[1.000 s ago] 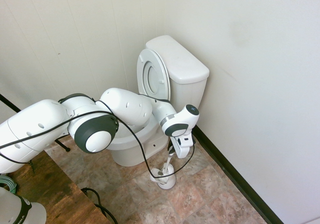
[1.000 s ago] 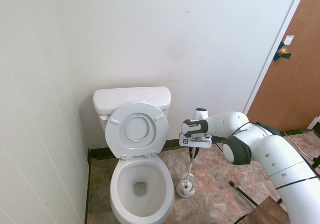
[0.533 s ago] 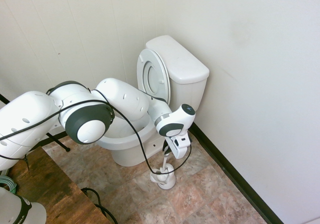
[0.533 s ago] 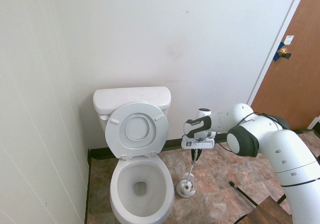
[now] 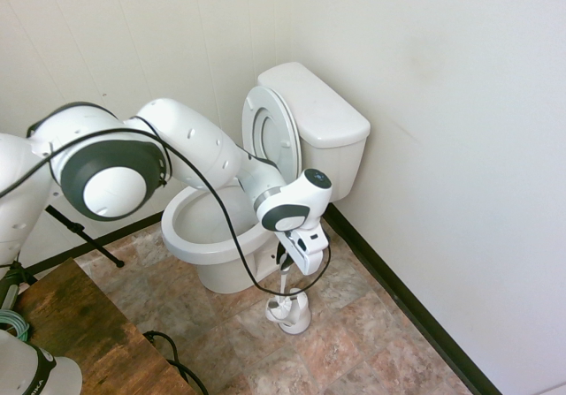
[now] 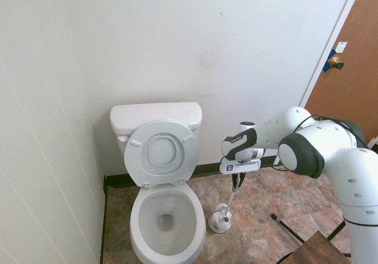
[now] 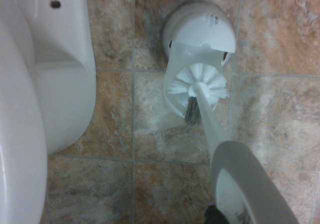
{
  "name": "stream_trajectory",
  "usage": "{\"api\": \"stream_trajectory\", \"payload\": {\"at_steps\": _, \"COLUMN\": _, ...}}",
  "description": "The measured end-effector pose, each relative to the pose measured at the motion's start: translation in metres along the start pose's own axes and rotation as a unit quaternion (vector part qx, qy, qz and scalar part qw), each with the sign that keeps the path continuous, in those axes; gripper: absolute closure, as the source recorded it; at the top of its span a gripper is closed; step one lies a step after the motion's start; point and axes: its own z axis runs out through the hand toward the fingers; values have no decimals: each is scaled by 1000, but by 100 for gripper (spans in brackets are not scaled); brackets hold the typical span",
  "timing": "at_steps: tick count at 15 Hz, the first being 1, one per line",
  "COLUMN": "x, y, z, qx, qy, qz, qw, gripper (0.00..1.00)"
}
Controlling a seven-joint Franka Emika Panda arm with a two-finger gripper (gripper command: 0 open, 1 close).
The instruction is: Clean the toilet
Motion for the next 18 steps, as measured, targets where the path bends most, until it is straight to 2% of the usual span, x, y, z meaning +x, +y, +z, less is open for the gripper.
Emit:
{"api": "stream_trajectory", "payload": {"at_steps": 6, "x": -51, "y": 50, "z": -94, "qx": 28, "qy": 45, "qz": -25, "qw": 998, "gripper": 100}}
{"api": "stream_trajectory", "payload": {"at_steps": 10, "x": -104, "y": 60, "z": -172, "qx": 51, "qy": 83, "qz": -43, "qw": 994, "gripper": 100}}
{"api": "stream_trajectory", "payload": {"at_steps": 14, "x": -166, "y": 47, "z": -228, "qx": 66, "qy": 99, "qz": -71, "qw": 990, "gripper": 100}}
{"api": "stream_trajectory", "payload": {"at_steps": 18, "x": -247, "y": 11, "z": -250, "qx": 78, "qy": 103, "qz": -123, "qw": 984, "gripper": 100}}
